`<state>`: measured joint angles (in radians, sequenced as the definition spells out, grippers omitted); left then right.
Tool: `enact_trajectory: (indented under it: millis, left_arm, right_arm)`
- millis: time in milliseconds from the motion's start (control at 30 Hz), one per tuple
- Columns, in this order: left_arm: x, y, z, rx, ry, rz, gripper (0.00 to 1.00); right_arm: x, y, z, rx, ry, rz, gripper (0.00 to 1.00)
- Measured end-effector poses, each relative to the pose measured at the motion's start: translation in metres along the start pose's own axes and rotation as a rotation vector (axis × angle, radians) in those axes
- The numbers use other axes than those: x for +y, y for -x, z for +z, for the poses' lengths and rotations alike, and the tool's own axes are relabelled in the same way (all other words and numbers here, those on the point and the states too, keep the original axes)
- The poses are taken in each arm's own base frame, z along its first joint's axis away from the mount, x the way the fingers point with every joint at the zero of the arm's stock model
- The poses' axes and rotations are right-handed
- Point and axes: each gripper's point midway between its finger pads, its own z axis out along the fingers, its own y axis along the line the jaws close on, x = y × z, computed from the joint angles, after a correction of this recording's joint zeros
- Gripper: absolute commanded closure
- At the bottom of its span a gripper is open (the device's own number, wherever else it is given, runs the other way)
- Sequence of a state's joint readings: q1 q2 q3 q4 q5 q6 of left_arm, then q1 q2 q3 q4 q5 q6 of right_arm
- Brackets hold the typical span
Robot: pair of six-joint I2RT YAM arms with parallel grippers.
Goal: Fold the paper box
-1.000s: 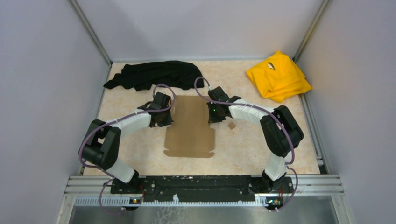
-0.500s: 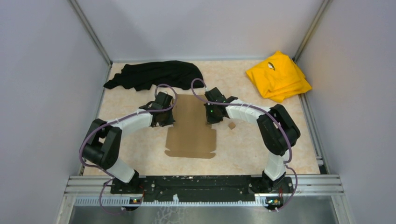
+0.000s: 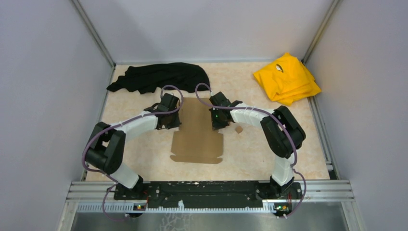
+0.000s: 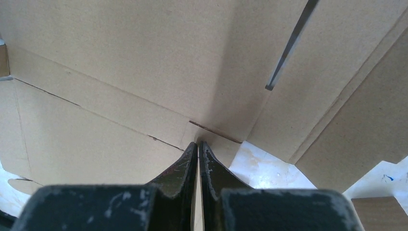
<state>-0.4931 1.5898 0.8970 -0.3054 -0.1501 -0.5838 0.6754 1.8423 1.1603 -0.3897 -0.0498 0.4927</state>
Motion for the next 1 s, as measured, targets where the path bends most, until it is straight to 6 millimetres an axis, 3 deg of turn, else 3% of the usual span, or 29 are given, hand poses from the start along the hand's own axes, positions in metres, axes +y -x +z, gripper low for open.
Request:
enact_trajectory:
  millis: [300, 1000]
  left_arm:
    - [-0.005, 0.005, 0.000, -0.003, -0.004, 0.002, 1.00]
    - [-0.015, -0.013, 0.013, 0.029, 0.011, 0.046, 1.00]
  right_arm:
    - [0.001, 0.001, 0.002, -0.003, 0.004, -0.001, 0.96]
    - [0.003, 0.003, 0.004, -0.009, 0.016, -0.002, 0.96]
